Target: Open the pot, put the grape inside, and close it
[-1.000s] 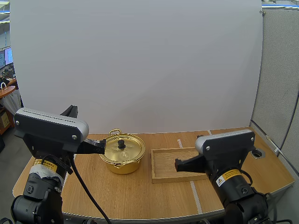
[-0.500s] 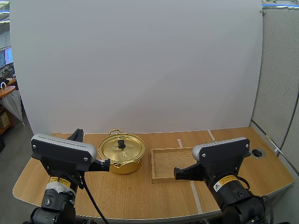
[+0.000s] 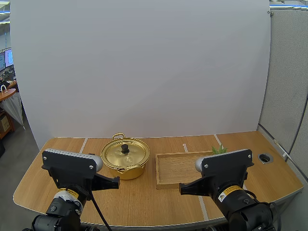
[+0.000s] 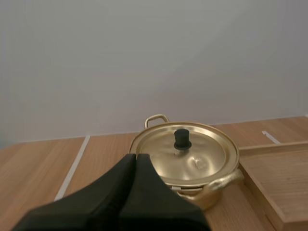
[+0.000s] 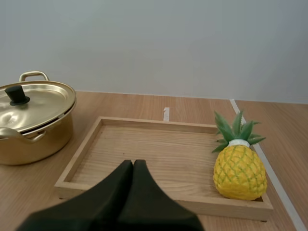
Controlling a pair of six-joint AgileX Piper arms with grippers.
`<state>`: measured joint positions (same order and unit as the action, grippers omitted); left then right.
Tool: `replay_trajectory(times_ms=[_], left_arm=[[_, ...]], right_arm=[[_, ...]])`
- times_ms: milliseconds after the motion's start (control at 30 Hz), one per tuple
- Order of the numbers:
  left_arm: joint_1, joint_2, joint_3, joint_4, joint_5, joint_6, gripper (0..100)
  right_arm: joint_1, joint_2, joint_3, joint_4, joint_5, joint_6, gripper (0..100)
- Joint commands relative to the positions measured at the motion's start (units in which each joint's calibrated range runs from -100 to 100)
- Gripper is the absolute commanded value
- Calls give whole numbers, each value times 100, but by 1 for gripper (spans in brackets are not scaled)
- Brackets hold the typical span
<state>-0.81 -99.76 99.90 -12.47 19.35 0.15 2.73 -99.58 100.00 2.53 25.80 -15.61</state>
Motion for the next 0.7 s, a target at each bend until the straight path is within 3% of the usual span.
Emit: replay_trajectory(times_ms=[0, 133, 667], left_arm=[[6, -24, 10, 199, 1039, -111, 0], [6, -24, 10, 244, 1107, -435, 0], [39, -24, 10, 288, 885, -477, 0]], right_arm=[[-21, -42, 0, -84, 478, -36, 0], [-21, -42, 0, -108, 534, -36, 0], [-21, -42, 0, -107, 558, -36, 0]])
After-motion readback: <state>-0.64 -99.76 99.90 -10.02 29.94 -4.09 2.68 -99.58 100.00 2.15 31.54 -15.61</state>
